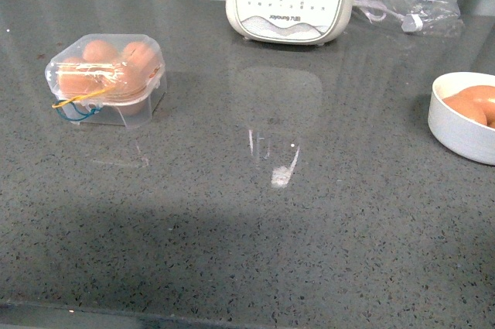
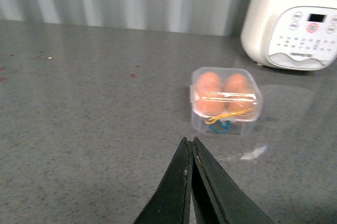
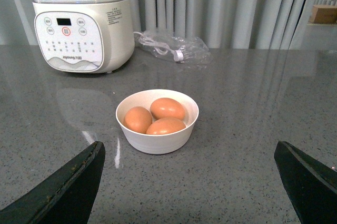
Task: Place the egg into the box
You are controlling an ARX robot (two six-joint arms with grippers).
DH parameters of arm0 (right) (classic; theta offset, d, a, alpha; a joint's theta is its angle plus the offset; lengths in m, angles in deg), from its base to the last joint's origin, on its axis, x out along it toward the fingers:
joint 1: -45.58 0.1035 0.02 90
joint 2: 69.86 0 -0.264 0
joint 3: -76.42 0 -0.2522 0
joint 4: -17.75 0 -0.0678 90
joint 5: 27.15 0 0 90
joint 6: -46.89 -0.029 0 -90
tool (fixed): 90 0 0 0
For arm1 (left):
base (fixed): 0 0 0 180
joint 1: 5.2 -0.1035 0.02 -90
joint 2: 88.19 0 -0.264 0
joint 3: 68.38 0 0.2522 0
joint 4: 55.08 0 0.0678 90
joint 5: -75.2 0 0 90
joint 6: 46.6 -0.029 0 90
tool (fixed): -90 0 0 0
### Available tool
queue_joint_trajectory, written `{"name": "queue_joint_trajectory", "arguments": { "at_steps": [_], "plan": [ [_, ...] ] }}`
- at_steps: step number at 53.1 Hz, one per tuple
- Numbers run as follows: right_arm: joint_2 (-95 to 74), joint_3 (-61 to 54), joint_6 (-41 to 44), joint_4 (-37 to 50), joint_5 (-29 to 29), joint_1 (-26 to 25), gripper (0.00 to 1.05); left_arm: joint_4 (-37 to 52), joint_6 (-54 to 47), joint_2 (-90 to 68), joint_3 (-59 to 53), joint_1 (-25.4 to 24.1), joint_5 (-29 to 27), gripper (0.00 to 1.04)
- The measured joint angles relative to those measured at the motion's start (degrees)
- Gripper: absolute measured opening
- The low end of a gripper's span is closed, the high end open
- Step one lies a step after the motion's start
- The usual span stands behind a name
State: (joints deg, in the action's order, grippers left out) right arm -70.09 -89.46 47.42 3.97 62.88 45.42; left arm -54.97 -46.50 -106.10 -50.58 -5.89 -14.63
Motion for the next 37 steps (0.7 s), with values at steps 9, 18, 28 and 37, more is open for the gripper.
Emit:
{"name": "queue_joint_trajectory", "arguments": {
  "at_steps": [9,18,28,37],
  "plan": [
    [0.0,0.0,0.0,0.0,0.0,0.0,0.97,-1.5,0.0,2.6,-1.2,0.7,-0.1,0.04],
    [0.0,0.0,0.0,0.0,0.0,0.0,0.97,-3.0,0.0,4.9,-1.9,0.7,-0.2,0.04],
    [0.0,0.0,0.0,0.0,0.0,0.0,0.97,-3.2,0.0,7.6,-2.4,0.7,-0.2,0.04],
    [0.0,0.0,0.0,0.0,0.0,0.0,0.97,-13.4,0.0,16.1,-2.4,0.7,-0.2,0.04]
  ]
}}
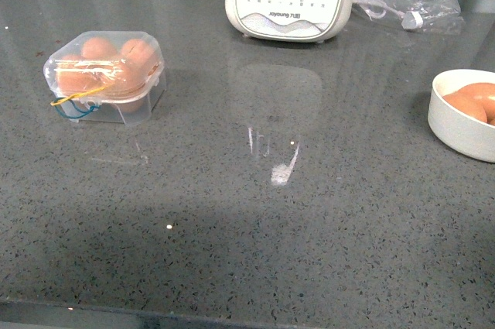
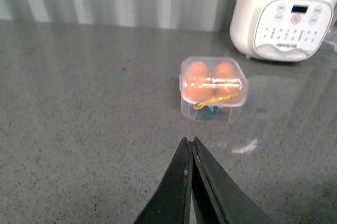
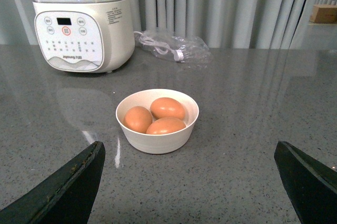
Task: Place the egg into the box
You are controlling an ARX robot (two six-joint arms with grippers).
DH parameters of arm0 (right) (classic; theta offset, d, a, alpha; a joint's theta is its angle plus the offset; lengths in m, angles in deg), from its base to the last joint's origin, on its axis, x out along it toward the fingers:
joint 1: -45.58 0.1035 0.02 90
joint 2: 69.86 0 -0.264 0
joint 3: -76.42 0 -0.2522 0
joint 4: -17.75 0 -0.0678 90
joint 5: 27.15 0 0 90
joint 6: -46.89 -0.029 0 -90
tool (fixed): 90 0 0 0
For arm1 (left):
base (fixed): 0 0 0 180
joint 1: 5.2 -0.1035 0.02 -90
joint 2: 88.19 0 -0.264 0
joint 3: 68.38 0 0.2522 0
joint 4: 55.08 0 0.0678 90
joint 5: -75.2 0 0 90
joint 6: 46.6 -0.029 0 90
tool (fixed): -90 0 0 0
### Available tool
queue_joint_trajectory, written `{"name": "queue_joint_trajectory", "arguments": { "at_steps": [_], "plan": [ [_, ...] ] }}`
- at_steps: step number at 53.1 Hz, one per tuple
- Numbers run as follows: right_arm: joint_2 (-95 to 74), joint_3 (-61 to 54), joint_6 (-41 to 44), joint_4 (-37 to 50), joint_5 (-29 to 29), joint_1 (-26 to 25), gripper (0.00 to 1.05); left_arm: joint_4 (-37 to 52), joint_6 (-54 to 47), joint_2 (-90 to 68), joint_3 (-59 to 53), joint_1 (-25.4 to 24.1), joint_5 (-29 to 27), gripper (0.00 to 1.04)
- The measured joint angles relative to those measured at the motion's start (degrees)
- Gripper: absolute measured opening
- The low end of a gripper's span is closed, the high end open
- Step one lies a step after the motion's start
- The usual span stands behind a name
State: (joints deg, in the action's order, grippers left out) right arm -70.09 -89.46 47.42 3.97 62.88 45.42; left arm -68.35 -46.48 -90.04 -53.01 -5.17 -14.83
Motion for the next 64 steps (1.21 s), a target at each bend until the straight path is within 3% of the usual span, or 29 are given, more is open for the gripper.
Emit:
{"name": "queue_joint_trajectory", "arguments": {
  "at_steps": [18,42,47,64],
  "plan": [
    [0.0,0.0,0.0,0.0,0.0,0.0,0.97,-0.4,0.0,1.6,0.0,0.0,0.0,0.05],
    [0.0,0.0,0.0,0.0,0.0,0.0,0.97,-0.4,0.0,1.7,0.0,0.0,0.0,0.87],
    [0.0,0.0,0.0,0.0,0.0,0.0,0.97,-0.4,0.0,1.7,0.0,0.0,0.0,1.0],
    [0.0,0.0,0.0,0.0,0.0,0.0,0.97,-0.4,0.0,1.7,0.0,0.0,0.0,0.98]
  ]
}}
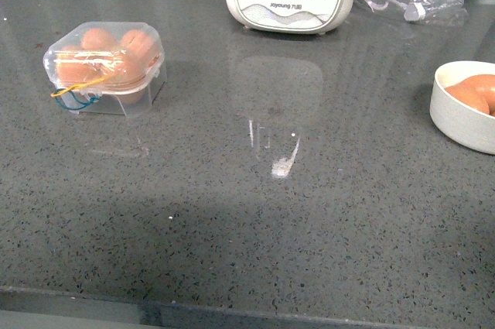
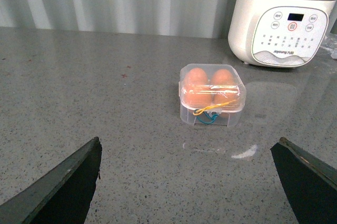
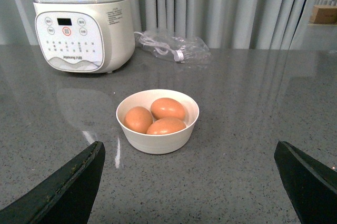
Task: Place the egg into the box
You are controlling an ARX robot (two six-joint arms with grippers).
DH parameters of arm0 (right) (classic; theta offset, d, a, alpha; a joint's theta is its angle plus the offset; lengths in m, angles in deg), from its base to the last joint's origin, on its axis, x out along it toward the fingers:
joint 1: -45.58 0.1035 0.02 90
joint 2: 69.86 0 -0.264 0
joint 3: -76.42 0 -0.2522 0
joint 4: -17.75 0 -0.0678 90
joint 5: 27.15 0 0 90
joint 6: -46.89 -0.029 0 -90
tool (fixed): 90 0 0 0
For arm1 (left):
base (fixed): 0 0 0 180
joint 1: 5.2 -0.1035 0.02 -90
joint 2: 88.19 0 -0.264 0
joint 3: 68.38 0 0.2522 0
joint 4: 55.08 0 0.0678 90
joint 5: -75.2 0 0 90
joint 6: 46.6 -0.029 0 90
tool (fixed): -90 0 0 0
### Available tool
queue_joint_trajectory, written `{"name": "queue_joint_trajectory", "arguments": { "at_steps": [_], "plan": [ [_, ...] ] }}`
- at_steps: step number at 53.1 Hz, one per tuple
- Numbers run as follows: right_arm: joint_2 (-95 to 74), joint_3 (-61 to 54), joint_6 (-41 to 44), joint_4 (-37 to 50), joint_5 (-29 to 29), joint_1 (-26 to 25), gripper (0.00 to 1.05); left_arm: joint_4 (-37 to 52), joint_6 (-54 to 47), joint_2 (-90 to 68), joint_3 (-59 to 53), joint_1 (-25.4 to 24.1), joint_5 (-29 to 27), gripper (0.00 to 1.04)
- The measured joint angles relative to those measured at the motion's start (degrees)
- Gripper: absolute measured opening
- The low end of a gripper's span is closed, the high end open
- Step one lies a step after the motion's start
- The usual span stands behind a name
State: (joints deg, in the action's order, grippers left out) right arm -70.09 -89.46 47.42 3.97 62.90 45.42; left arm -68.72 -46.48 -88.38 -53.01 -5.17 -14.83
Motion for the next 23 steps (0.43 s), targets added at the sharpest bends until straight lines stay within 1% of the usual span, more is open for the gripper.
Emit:
{"name": "queue_joint_trajectory", "arguments": {
  "at_steps": [23],
  "plan": [
    [0.0,0.0,0.0,0.0,0.0,0.0,0.97,0.0,0.0,0.0,0.0,0.0,0.0,0.98]
  ]
}}
